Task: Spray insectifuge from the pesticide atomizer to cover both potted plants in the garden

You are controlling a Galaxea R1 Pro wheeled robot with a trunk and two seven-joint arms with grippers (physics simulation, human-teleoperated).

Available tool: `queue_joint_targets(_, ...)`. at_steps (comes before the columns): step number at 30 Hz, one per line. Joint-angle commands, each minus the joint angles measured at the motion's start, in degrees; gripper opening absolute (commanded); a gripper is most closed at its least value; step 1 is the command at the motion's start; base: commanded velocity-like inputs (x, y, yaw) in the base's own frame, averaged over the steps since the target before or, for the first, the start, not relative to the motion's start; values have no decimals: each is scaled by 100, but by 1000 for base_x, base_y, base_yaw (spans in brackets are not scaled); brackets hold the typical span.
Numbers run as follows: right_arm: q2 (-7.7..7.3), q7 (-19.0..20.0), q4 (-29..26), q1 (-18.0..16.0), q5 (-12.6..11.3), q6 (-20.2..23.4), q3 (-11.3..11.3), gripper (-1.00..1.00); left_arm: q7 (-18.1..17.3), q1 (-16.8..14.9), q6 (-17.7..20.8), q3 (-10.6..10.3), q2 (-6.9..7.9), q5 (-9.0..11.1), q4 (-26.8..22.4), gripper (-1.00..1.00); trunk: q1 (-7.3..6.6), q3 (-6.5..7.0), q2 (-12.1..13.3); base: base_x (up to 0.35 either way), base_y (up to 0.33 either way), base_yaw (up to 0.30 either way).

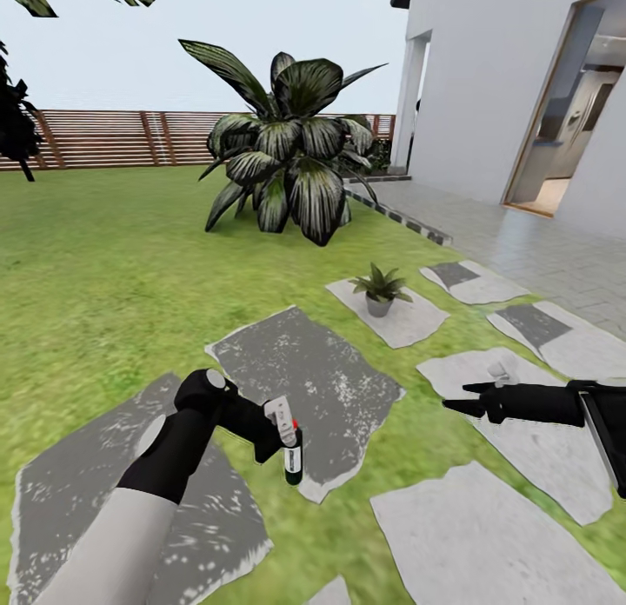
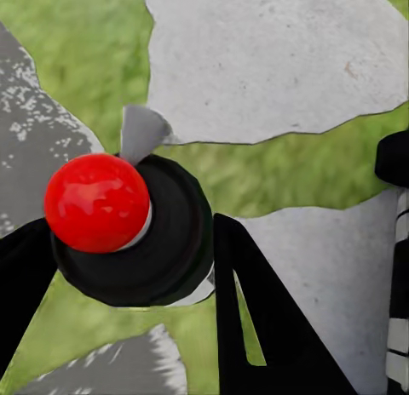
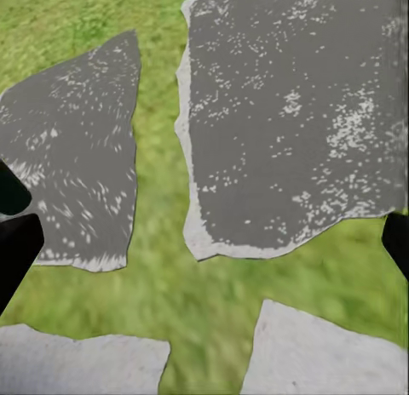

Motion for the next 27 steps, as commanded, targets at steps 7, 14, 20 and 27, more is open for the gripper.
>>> queue_joint_targets(7, 2, 58, -4, -5, 92, 40, -15, 100, -48, -4, 62, 1, -78, -43, -17, -100, 2, -6, -2, 315, -191, 0)
queue_joint_targets(14, 38, 45, -13, -5, 99, 40, 15, 100, -57, -4, 65, 7, -85, -60, -19, -100, 2, -6, -2, 323, -106, 0)
queue_joint_targets(20, 46, 49, -192, -5, 96, 40, 108, 100, -58, -4, 64, 1, -84, -61, -15, -100, 2, -6, -2, 334, -5, 0)
queue_joint_targets(27, 34, 49, -215, -5, 92, 40, 333, 100, -57, -4, 61, 1, -77, -61, -15, -100, 2, -6, -2, 114, 0, 0)
